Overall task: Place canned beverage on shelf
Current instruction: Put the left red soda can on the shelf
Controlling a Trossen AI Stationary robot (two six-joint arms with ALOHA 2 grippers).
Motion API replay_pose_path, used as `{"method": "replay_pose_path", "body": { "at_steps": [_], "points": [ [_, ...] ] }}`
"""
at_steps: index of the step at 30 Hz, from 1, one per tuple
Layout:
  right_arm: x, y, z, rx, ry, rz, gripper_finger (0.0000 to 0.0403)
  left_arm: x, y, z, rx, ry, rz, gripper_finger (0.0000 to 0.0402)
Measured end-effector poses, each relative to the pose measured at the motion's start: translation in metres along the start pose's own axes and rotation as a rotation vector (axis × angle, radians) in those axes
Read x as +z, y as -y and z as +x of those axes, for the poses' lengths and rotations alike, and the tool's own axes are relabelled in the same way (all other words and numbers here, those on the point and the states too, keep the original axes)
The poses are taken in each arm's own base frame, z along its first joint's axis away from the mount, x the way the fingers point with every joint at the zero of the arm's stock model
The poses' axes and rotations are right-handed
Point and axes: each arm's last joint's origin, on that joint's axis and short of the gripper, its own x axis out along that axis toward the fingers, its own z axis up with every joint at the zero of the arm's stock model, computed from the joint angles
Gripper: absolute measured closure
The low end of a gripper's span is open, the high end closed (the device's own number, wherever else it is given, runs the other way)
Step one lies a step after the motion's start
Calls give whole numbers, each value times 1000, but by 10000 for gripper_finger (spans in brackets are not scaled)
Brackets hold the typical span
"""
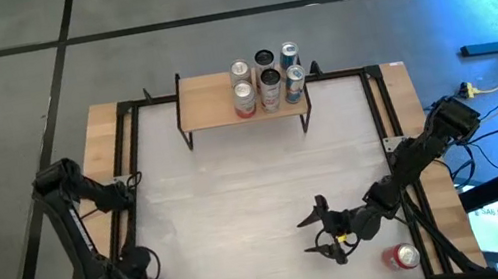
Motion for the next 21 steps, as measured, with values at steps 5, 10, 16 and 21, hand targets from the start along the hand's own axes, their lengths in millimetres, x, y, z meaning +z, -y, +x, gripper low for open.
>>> {"method": "replay_pose_path", "body": {
  "at_steps": [5,10,16,21],
  "points": [
    [0,0,0,0,0,-1,81,-5,6,13,26,26,19,49],
    [0,0,0,0,0,0,81,-9,11,23,35,38,81,61],
    [0,0,0,0,0,-1,81,-7,12,23,9,68,177,107],
    [0,0,0,0,0,-4,81,-4,16,22,-3,88,283,129]
  ]
}}
